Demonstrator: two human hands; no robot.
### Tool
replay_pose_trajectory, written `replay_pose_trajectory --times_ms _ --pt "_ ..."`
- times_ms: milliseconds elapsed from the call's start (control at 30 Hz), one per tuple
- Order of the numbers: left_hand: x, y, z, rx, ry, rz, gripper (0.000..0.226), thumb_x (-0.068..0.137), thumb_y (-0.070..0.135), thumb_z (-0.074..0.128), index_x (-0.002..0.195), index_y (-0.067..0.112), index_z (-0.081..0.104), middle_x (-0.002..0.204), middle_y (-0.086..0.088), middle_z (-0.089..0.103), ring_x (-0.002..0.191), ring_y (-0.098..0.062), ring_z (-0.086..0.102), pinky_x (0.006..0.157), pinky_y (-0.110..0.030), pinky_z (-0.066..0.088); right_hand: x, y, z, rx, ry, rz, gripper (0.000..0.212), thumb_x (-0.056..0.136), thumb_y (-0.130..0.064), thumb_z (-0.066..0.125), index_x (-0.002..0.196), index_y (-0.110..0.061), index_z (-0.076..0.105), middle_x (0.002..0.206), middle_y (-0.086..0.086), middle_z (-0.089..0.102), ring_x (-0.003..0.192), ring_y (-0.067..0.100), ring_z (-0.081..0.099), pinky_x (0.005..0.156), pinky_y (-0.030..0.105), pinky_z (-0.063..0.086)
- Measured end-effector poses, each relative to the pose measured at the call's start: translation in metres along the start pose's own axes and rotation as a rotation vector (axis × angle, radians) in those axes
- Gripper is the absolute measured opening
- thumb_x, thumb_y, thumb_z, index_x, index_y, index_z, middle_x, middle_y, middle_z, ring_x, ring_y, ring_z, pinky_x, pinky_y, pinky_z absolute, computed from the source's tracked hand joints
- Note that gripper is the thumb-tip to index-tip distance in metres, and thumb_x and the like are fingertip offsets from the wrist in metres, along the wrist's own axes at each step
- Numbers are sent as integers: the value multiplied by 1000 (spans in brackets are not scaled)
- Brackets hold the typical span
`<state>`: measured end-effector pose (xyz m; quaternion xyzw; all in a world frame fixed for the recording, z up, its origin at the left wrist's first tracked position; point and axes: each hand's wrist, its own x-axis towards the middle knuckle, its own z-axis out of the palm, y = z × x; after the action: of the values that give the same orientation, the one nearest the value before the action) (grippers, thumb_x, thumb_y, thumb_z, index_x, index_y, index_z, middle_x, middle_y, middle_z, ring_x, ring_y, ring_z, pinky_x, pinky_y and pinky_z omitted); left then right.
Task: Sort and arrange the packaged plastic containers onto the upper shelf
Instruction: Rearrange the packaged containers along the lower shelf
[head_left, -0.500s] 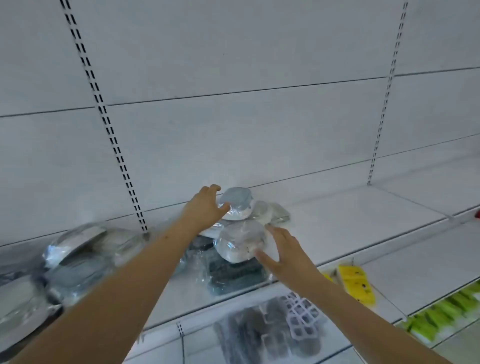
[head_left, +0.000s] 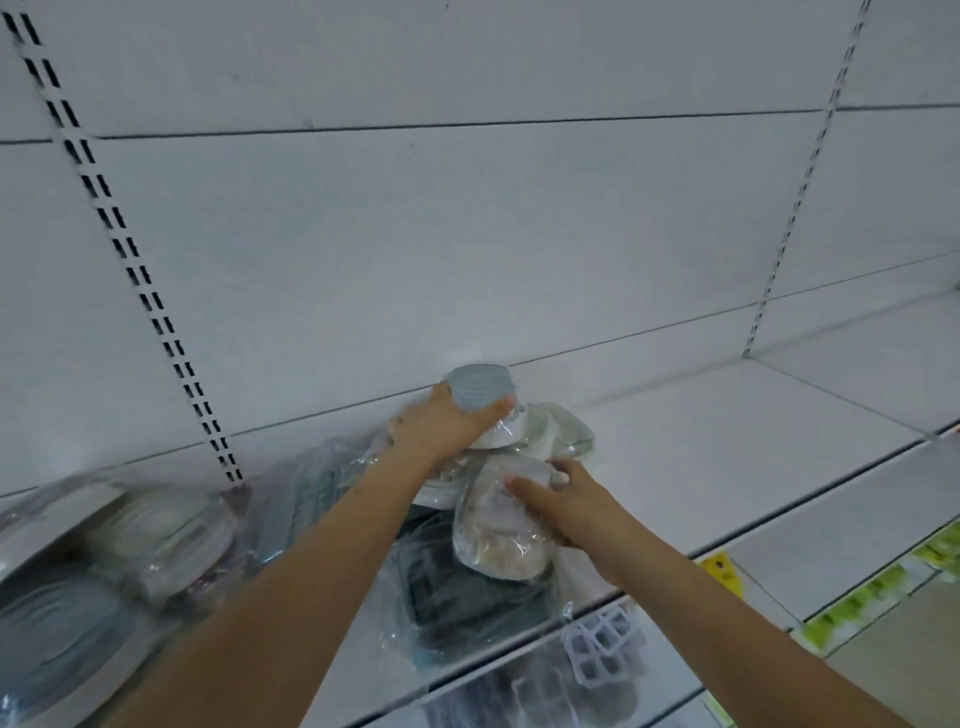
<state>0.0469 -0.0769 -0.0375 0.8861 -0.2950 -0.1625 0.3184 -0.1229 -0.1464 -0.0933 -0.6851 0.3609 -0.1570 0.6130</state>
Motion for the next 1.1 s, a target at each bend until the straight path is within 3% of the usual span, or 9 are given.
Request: replay_pose_trajectory --times_ms 100,267,400,467,600,767,900,1000,1100 --pt "7 -1 -6 -241 -68 7 104 43 83 75 126 23 58 113 2 69 95 -19 68 73 -36 60 4 0 -5 51 -6 4 64 75 -45 84 125 -18 55 103 5 72 81 16 71 63 25 53" --pt "10 -4 -18 -508 38 4 72 80 27 80 143 19 45 132 -6 58 110 -24 62 89 -35 52 4 -4 -14 70 -63 7 44 80 -39 82 111 -17 62 95 5 73 75 16 69 60 24 53" --pt "0 -11 -24 -586 76 51 67 81 20 80 140 25 49 125 -9 61 90 -19 62 63 -25 47 3 -7 -21 72 -36 -27 41 80 -37 83 110 -17 62 102 4 70 81 17 71 59 24 54" --pt "-6 -14 -26 -640 109 67 66 81 18 80 140 26 50 122 -8 63 84 -17 63 57 -21 46 3 -9 -27 90 -36 -61 46 77 -38 84 114 -20 62 105 4 69 84 18 71 61 26 56" --pt "-21 -20 -32 -749 201 88 62 82 23 79 137 34 54 117 -5 66 93 -21 69 69 -32 55 2 -14 -44 174 -85 -123 49 77 -34 85 119 -24 63 106 10 73 90 26 73 78 45 61" --pt "-50 -29 -39 -821 304 103 62 80 23 79 136 37 57 118 -6 69 100 -28 71 89 -52 58 3 -32 -62 303 -123 -214 44 79 -31 82 118 -24 63 106 8 74 92 23 73 68 30 57" --pt "-88 -34 -42 -847 386 114 59 86 16 75 139 34 57 128 -2 67 109 -21 69 93 -41 58 8 -41 -59 362 -170 -264 63 63 -43 83 119 -24 62 114 8 71 101 25 71 71 31 57" --pt "-123 -47 -52 -806 492 121 58 87 15 75 139 34 57 127 5 68 110 -13 69 97 -37 56 7 -46 -39 392 -258 -297 56 70 -39 80 121 -25 60 116 5 70 98 19 70 69 29 56" --pt "-167 -64 -65 -783 579 109 60 87 13 73 141 33 55 120 6 72 105 -11 71 87 -26 57 -3 -50 -8 403 -340 -326 52 71 -38 80 118 -28 60 113 2 70 86 11 72 62 25 55"
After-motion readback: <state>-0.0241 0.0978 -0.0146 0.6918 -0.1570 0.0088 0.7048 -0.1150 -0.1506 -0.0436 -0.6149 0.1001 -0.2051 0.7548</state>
